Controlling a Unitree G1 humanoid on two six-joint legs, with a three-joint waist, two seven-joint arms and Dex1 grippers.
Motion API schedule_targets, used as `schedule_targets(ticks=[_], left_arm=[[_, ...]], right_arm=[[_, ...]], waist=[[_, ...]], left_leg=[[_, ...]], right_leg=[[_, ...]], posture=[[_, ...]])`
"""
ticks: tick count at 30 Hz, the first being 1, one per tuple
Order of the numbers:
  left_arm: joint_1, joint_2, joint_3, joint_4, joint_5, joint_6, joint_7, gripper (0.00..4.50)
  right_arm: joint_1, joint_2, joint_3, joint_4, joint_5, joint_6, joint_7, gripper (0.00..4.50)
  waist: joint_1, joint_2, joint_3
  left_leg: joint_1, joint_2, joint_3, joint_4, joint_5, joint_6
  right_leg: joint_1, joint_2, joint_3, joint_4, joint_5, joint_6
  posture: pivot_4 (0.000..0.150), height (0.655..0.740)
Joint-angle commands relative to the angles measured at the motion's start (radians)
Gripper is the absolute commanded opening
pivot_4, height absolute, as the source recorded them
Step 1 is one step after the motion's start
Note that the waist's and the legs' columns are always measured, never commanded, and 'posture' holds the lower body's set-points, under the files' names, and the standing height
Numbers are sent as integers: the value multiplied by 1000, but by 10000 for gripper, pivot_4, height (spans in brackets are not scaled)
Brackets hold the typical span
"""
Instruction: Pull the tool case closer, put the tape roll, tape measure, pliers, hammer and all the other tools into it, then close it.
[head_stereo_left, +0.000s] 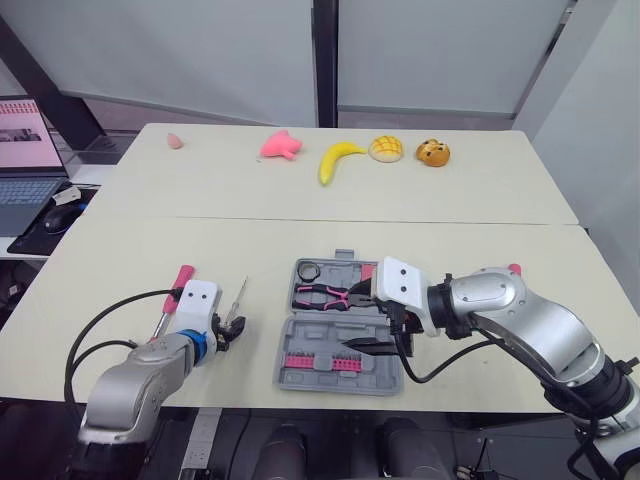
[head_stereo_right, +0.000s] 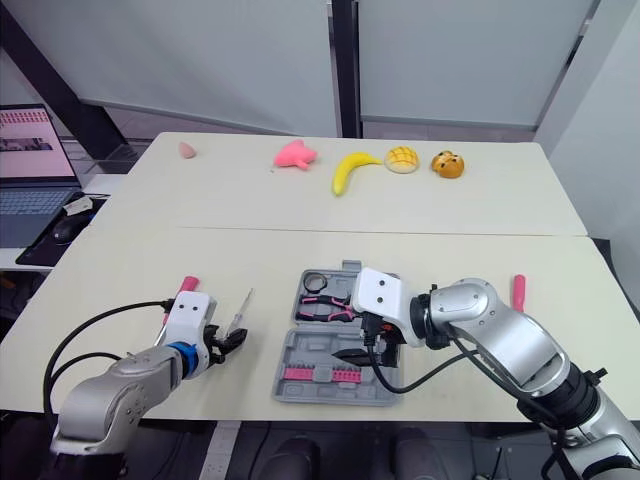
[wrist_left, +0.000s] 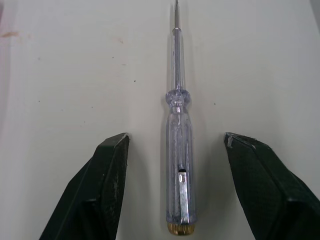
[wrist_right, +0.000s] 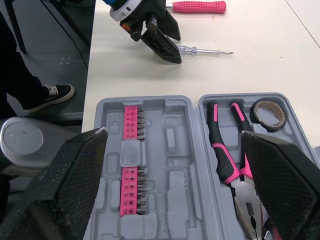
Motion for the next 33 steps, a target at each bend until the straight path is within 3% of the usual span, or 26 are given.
schedule_targets(ticks=[1, 10, 33], left_arm=[[59, -17, 48, -70, 26, -119, -30, 30697], [77, -128, 7, 45, 115, -328, -43, 30697], [-57, -168, 0, 198, 167, -242, -75, 30697]], right_arm=[[4, -8, -40, -42, 23, -8, 6, 45000], [-12, -14, -32, -18, 18, -32, 20, 45000], [-6, -13, -29, -11, 1, -55, 13, 45000]], waist=[[2, 0, 0], [7, 0, 0], [5, 0, 0]], left_leg=[[0, 0, 0, 0, 0, 0], [0, 0, 0, 0, 0, 0], [0, 0, 0, 0, 0, 0]], right_leg=[[0, 0, 0, 0, 0, 0], [0, 0, 0, -1, 0, 0], [0, 0, -1, -1, 0, 0]], posture=[[1500, 7369], [1500, 7369], [1500, 7369]])
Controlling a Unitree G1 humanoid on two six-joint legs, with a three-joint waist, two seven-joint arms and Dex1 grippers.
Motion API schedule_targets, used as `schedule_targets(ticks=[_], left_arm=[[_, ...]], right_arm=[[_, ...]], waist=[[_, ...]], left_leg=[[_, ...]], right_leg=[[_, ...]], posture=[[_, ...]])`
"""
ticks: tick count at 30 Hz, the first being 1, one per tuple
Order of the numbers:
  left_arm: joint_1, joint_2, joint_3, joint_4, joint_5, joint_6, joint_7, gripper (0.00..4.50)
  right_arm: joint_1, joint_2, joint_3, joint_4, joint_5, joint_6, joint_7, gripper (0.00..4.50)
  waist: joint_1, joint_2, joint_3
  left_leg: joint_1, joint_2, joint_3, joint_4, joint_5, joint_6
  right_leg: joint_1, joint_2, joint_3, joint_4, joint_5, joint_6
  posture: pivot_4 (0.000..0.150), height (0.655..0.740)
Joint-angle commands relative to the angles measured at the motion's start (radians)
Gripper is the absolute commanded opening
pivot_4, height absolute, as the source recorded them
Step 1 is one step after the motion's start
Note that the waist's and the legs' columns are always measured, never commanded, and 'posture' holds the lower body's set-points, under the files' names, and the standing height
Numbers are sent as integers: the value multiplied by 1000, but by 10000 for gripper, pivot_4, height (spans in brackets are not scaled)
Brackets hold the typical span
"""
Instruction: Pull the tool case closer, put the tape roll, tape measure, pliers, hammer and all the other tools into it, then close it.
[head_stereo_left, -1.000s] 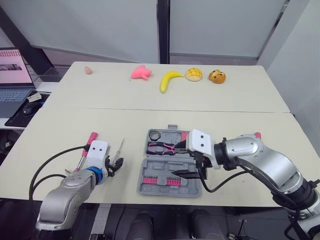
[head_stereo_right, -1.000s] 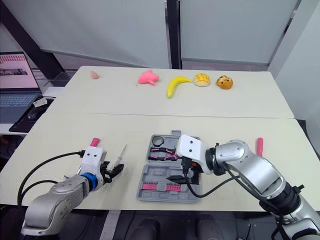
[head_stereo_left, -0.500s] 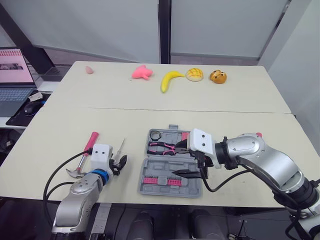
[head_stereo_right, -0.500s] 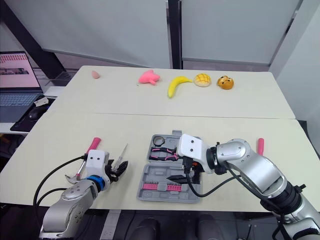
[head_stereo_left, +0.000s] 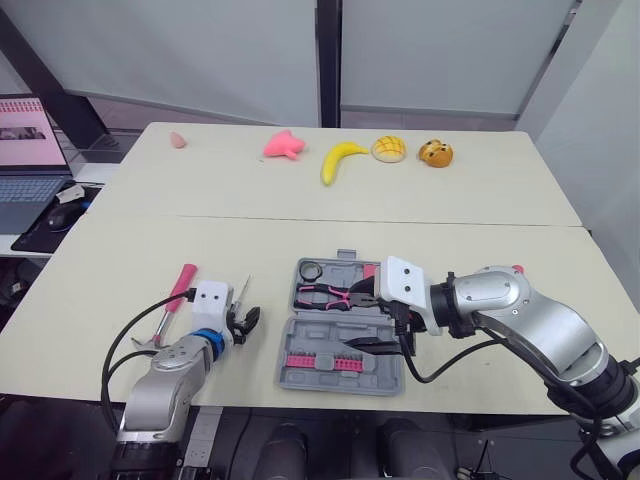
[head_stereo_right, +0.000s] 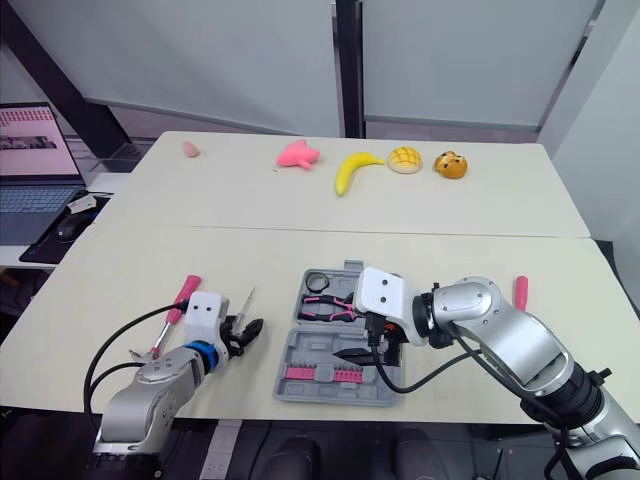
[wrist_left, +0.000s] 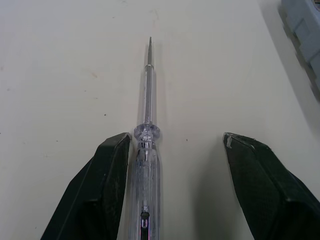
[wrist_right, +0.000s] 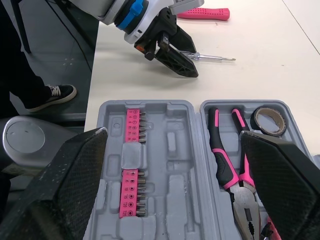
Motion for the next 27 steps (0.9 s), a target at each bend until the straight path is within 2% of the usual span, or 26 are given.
schedule_targets(ticks=[1, 7, 10, 17, 18, 27], left_arm=[[-11, -3, 16, 12, 4, 2, -6, 30697], [-19, 3, 17, 26, 8, -1, -17, 30697], [-18, 4, 22, 31, 12, 0, -16, 25315], [-17, 13, 39, 52, 24, -17, -27, 3918], [-16, 15, 41, 53, 25, -19, -29, 2140], [61, 97, 86, -50, 2, -71, -128, 2270]], right_arm=[[-3, -3, -22, -19, 3, -12, 1, 45000], [2, -9, -25, -24, 4, -12, 3, 45000], [3, -10, -27, -24, 5, -12, 2, 45000], [9, -11, -26, -24, 0, -16, -5, 45000], [10, -11, -26, -24, 0, -16, -5, 45000], [33, -8, -68, -19, -1, -38, -33, 45000]], waist=[[0, 0, 0], [0, 0, 0], [0, 0, 0], [0, 0, 0], [0, 0, 0], [-1, 0, 0]], left_leg=[[0, 0, 0, 0, 0, 0], [0, 0, 0, 0, 0, 0], [0, 0, 0, 0, 0, 0], [0, 0, 0, 0, 0, 0], [0, 0, 0, 0, 0, 0], [0, 0, 0, -2, 0, 0]], right_leg=[[0, 0, 0, 0, 0, 0], [0, 0, 0, 0, 0, 0], [0, 0, 0, 0, 0, 0], [0, 0, 0, -1, 0, 0], [0, 0, 0, -1, 0, 0], [0, 0, 0, -2, 0, 0]], posture=[[1500, 7369], [1500, 7369], [1500, 7369], [1500, 7369], [1500, 7369], [1500, 7369]])
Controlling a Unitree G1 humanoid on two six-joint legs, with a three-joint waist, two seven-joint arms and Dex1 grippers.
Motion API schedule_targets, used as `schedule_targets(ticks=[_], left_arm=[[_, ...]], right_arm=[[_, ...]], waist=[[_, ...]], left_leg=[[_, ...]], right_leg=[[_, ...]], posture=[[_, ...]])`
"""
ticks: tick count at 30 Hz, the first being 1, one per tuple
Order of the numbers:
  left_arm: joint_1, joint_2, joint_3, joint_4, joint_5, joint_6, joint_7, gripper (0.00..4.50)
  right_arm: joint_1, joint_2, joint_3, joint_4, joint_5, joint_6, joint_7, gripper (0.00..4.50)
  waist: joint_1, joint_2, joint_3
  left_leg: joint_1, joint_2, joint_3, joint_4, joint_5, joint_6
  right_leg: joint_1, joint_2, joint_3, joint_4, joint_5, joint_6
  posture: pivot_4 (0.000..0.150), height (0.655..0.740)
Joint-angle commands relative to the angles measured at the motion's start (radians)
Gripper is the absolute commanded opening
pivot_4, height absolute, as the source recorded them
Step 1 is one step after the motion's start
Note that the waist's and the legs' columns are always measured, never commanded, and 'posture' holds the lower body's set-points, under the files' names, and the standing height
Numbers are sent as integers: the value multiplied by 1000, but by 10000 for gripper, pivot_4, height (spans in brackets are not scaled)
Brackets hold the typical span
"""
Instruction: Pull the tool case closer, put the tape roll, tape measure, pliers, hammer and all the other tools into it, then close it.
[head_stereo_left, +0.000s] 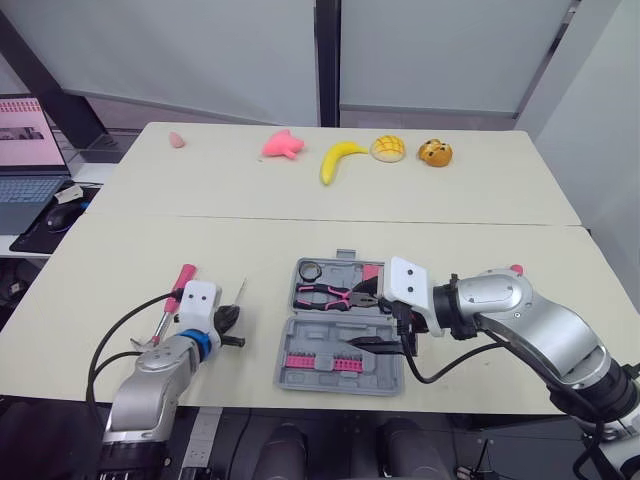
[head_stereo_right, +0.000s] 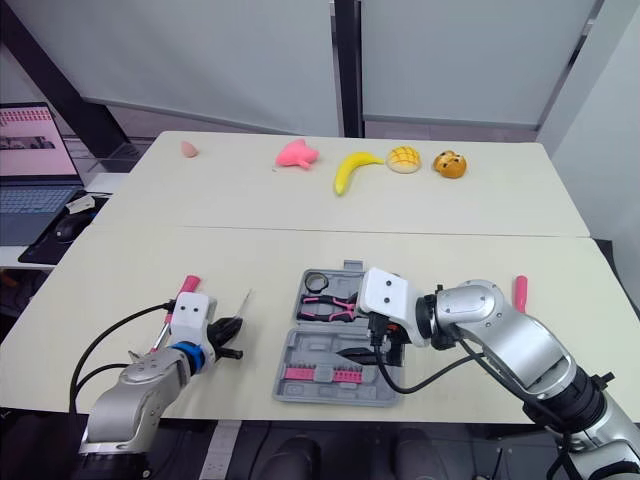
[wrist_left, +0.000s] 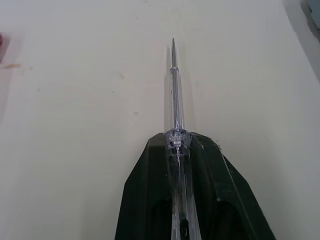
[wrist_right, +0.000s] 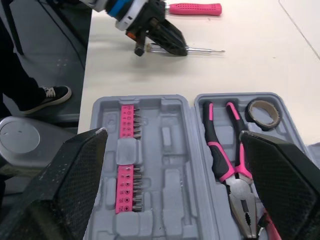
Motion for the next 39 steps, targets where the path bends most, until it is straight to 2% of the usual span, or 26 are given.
schedule_targets(ticks=[1, 7, 12, 15, 22, 29, 33, 39], left_arm=[[31, 49, 37, -96, -10, -24, -47, 2270], [71, 175, 45, -202, -50, -76, -215, 2270], [50, 335, -32, -213, -111, -277, -595, 2270], [21, 403, -90, -192, -95, -399, -753, 2270], [-133, 398, -224, -100, -33, -461, -844, 2270], [-305, 360, -393, 90, 132, -586, -894, 2270], [-381, 315, -463, 152, 193, -581, -909, 2270], [-428, 248, -534, 115, 252, -501, -891, 2270]], right_arm=[[10, -1, -45, -20, 4, -23, -10, 45000], [50, -13, -91, -35, 23, -18, -11, 45000], [103, -65, -143, -75, 62, 1, 16, 45000], [123, -93, -167, -86, 74, 8, 18, 45000], [169, -132, -205, -111, 89, 30, -4, 45000], [195, -142, -198, -127, 80, 44, -22, 45000], [194, -147, -192, -126, 75, 50, -28, 45000], [194, -156, -183, -122, 63, 54, -30, 45000]], waist=[[1, 0, 0], [3, 0, 1], [3, 0, 1], [3, 0, 1], [3, 1, 1], [0, 0, 1], [1, 0, 1], [0, 0, 1]], left_leg=[[0, 0, 0, 0, 0, 0], [-1, 0, 0, -1, 0, 0], [-1, 0, 1, -4, 0, 0], [0, 1, 1, -6, 0, 0], [-1, 1, 2, -11, 0, 0], [-1, 1, 2, -11, 0, 0], [-1, 1, 2, -11, 0, 0], [-1, 1, 2, -11, 0, 0]], right_leg=[[0, 0, 0, 0, 0, 0], [0, 0, 0, -2, 0, 0], [0, 0, 0, -4, -1, -1], [0, 0, 0, -7, -1, -2], [0, 0, 0, -13, -1, -1], [0, 0, -1, -12, -1, -1], [0, 0, -1, -12, -1, -1], [0, 0, -1, -12, -1, -1]], posture=[[1500, 7369], [1500, 7369], [1500, 7369], [1500, 7369], [1500, 7369], [1500, 7369], [1500, 7369], [1500, 7369]])
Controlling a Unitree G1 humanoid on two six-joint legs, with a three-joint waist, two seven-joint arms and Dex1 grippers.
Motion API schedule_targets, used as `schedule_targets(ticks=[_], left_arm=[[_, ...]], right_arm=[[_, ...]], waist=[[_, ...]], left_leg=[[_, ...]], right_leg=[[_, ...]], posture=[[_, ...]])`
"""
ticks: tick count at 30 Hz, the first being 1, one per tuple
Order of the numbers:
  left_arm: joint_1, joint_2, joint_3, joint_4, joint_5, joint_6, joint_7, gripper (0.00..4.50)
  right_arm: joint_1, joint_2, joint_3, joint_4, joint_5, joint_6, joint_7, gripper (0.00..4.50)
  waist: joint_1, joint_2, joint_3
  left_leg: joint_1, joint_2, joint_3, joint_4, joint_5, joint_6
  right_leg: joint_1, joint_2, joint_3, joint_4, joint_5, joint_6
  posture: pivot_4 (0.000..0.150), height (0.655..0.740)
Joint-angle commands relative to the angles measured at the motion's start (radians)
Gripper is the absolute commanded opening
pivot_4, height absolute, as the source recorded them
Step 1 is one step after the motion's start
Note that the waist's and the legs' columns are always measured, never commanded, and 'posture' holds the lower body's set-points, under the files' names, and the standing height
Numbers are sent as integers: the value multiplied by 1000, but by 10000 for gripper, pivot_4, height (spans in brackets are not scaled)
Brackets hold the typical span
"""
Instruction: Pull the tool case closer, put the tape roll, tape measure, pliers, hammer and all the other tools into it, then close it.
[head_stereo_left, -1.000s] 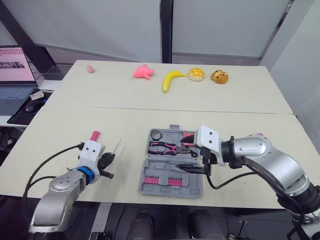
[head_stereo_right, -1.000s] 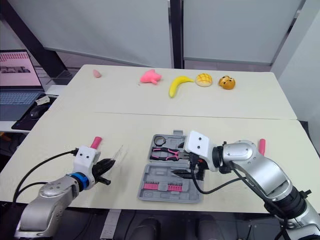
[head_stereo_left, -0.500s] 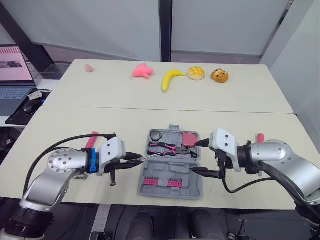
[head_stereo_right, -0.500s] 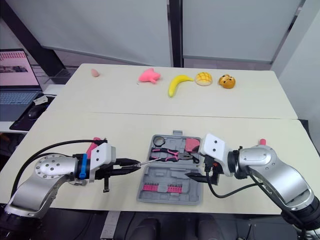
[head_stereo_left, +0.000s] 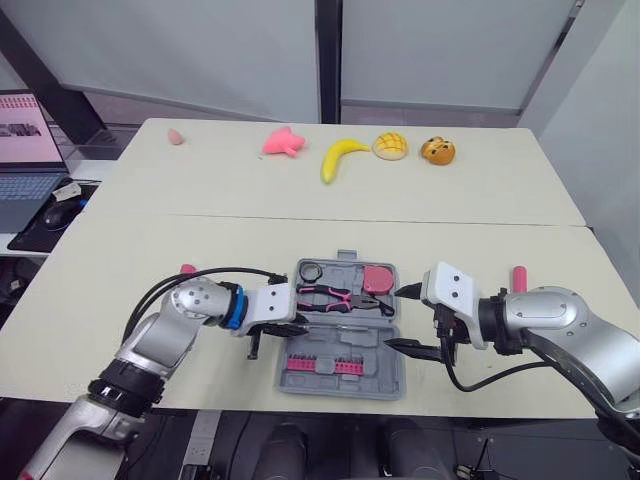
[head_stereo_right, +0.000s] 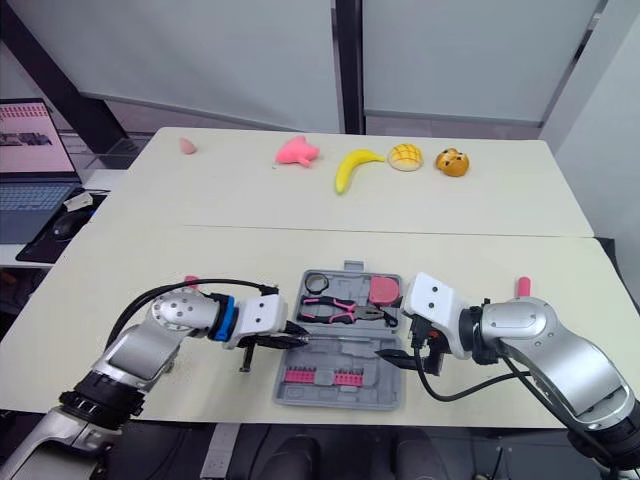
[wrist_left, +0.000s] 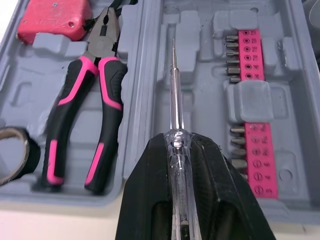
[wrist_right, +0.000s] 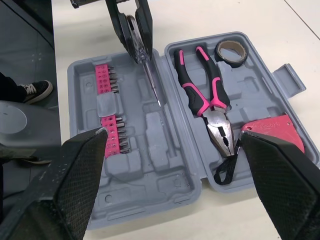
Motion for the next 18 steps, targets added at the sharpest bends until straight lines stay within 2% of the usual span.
schedule_targets(ticks=[1, 18], left_arm=[[-24, -28, -30, -54, 32, 47, 18, 2270], [-63, -73, -75, -40, 121, 70, 41, 2270]], right_arm=[[-5, -13, -5, -25, -2, -4, -3, 45000], [-6, -26, 6, -32, 0, 5, -7, 45000]], waist=[[0, 0, 0], [0, 0, 0]], left_leg=[[0, 0, 0, 0, 0, 0], [0, 0, -1, 1, 0, 0]], right_leg=[[0, 0, 0, 0, 0, 0], [0, 0, 0, 1, 0, 0]], posture=[[1500, 7369], [1500, 7369]])
